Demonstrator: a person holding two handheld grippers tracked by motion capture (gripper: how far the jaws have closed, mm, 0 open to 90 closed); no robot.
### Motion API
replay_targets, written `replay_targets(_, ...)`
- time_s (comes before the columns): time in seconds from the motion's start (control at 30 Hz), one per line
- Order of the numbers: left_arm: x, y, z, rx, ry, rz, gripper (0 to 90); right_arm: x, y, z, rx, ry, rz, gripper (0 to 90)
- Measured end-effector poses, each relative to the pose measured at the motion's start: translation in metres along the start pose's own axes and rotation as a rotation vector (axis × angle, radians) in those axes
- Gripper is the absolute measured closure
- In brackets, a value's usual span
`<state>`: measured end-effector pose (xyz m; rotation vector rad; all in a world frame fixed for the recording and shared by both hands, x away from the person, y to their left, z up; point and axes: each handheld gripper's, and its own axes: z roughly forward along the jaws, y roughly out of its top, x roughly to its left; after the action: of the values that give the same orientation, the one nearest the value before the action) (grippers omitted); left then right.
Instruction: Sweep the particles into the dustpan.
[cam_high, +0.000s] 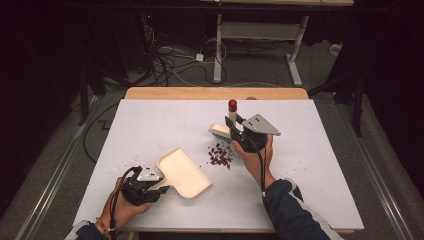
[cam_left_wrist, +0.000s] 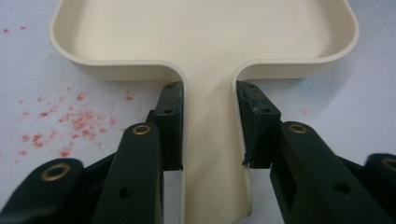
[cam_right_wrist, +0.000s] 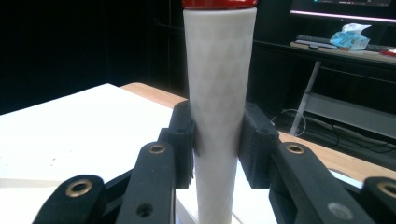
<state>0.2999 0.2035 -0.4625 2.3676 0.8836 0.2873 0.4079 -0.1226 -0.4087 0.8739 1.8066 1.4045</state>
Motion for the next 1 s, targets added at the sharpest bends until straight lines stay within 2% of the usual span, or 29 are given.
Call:
replay_targets(0.5,-0.001,0.001,0.001,0.002,-0.001,0.004,63.9,0.012,0.001,-0.003,0.011,0.028,-0.036,69.7)
replay_targets(0.8,-0.002,0.002,0.002,0.004,0.001,0.005,63.9,0.015,0.001,-0.006,0.006,0.053,-0.023,69.8)
replay_targets(1.0,-0.004,0.005,0.004,0.009,0.005,-0.005,63.9,0.023,0.0,-0.007,0.009,0.067,-0.036,69.6)
